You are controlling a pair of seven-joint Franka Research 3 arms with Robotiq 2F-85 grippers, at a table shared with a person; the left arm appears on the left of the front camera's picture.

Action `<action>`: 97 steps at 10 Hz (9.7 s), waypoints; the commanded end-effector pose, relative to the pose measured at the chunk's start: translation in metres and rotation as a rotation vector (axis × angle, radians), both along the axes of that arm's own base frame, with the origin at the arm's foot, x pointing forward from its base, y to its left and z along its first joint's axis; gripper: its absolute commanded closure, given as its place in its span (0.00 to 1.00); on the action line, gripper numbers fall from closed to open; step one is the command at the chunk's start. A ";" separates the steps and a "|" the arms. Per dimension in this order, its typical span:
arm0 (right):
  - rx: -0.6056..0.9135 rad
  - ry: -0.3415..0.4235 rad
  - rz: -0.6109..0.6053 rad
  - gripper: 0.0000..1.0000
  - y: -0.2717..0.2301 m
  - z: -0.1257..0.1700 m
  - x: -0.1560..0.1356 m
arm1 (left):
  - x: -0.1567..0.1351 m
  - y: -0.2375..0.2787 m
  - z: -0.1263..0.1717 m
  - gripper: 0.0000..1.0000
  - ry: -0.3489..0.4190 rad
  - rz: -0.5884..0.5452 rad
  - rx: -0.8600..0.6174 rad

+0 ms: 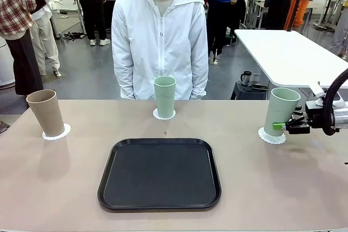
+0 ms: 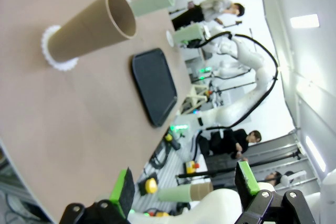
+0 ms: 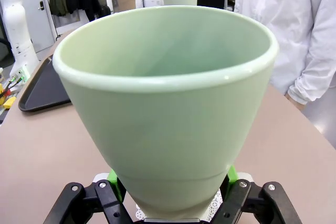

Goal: Place coasters on the table and set cups on them.
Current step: Take one Reusable plastic cup from the Flat Tray and place it on a coaster set by the human.

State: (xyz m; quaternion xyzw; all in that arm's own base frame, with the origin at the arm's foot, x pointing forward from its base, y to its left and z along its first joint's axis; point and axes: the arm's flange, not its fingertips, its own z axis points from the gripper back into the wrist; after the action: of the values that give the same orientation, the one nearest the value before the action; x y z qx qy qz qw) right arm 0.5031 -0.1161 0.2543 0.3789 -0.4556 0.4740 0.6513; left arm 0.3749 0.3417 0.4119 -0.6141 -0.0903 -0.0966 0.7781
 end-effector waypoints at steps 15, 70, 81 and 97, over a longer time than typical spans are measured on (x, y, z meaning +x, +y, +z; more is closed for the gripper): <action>0.008 0.070 -0.005 0.19 -0.004 -0.016 0.013 | -0.001 0.000 0.001 0.00 0.004 0.004 0.006; -0.972 0.330 -0.248 0.00 0.062 0.255 -0.080 | -0.001 0.000 0.001 0.00 0.004 0.004 0.006; -0.259 1.004 -0.394 0.00 0.004 0.255 -0.110 | -0.001 0.000 0.001 0.00 0.004 0.004 0.006; 0.290 1.135 -0.189 0.00 -0.188 0.156 -0.127 | -0.001 0.000 0.001 0.00 0.004 0.004 0.006</action>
State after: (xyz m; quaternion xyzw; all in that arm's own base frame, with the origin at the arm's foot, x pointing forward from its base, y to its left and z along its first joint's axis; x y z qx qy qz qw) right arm 0.3779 -0.3050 0.4076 0.6197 -0.1304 0.0677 0.7709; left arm 0.3751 0.3415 0.4118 -0.6143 -0.0902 -0.0969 0.7779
